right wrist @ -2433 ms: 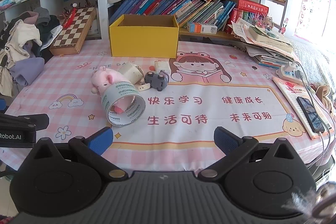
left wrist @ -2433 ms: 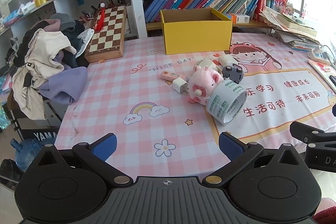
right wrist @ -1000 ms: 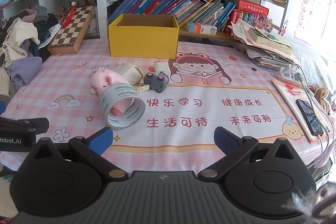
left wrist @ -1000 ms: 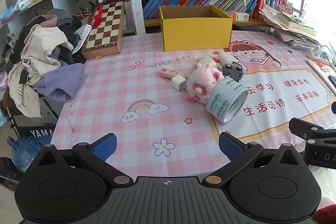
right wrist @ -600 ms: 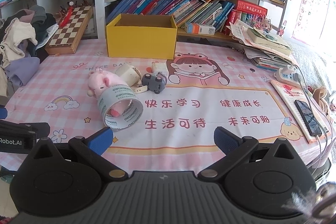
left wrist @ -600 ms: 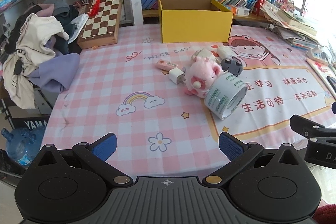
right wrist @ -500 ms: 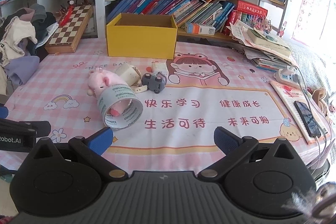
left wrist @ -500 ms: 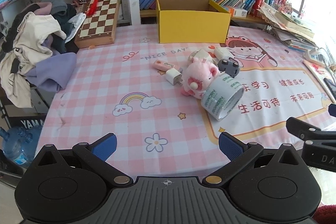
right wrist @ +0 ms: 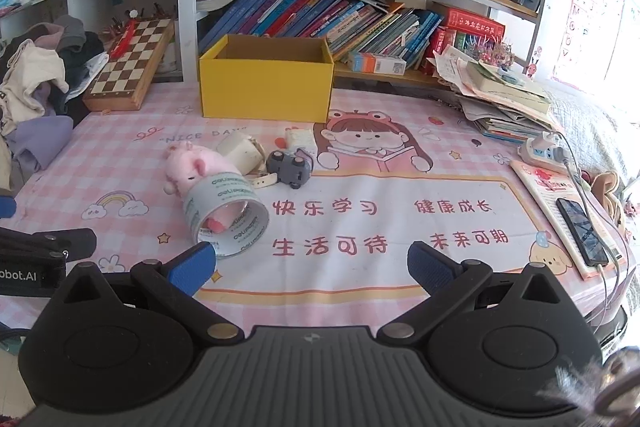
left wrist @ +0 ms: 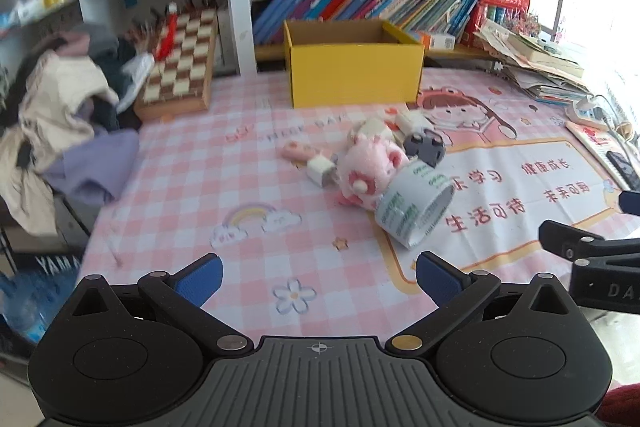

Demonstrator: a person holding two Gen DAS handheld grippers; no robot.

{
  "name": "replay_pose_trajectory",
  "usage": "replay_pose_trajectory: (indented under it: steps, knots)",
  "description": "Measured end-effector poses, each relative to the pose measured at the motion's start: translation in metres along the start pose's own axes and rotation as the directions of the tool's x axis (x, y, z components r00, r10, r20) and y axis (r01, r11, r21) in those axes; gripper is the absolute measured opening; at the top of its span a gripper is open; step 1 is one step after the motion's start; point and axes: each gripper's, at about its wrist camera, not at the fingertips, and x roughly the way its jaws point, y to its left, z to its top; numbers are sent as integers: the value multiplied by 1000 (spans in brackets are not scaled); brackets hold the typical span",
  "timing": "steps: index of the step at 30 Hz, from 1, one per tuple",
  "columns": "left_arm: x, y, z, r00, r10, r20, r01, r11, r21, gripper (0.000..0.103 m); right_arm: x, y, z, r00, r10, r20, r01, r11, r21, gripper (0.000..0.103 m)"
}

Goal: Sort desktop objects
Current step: 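Move the left tool to the pink plush pig while the right tool approaches the tape roll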

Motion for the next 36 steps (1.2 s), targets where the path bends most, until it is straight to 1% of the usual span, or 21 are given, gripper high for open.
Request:
replay_pose_trajectory:
  steps: [4,9,12,19,24,28,30,32,33,35,36]
  knots:
    - [2,-2,3,1000,-8,15,8,1000,-1,103,-1,-3,2,1000,13,9,-13,1000,-6,103]
    - [7,-3,7,999,-47,7,48,999,-20,103,11,-10,6,998,57,-41,-56,998,16,103]
    - [11,-2,10,999,-39,8,40,998,-38,103,19,-12,8,994,89,-57,-88,996,28,103]
    - [28,1,17,999,-21,-38,18,996,-88,103,37,-17,16,987,145,-74,-143,989,29,103]
    - [39,0,21,997,-38,-64,30,993,-117,103,54,-24,23,984,149,-103,-147,989,29,103]
    - [49,-1,24,996,-50,-72,39,990,-137,101,68,-33,29,977,176,-122,-173,984,40,101]
    - [54,-3,26,996,-56,-73,45,989,-143,98,77,-38,32,970,200,-137,-195,979,50,92]
    - [59,-8,28,995,-60,-78,49,989,-139,96,86,-40,35,960,232,-156,-227,973,52,81]
    - [62,-10,30,995,-62,-80,51,989,-136,96,90,-41,36,954,248,-167,-244,969,50,79]
    - [67,-12,33,995,-59,-81,47,989,-141,96,100,-40,38,941,281,-187,-278,960,41,71]
    - [70,-12,36,995,-56,-82,44,989,-144,96,105,-39,39,934,297,-197,-296,955,35,70]
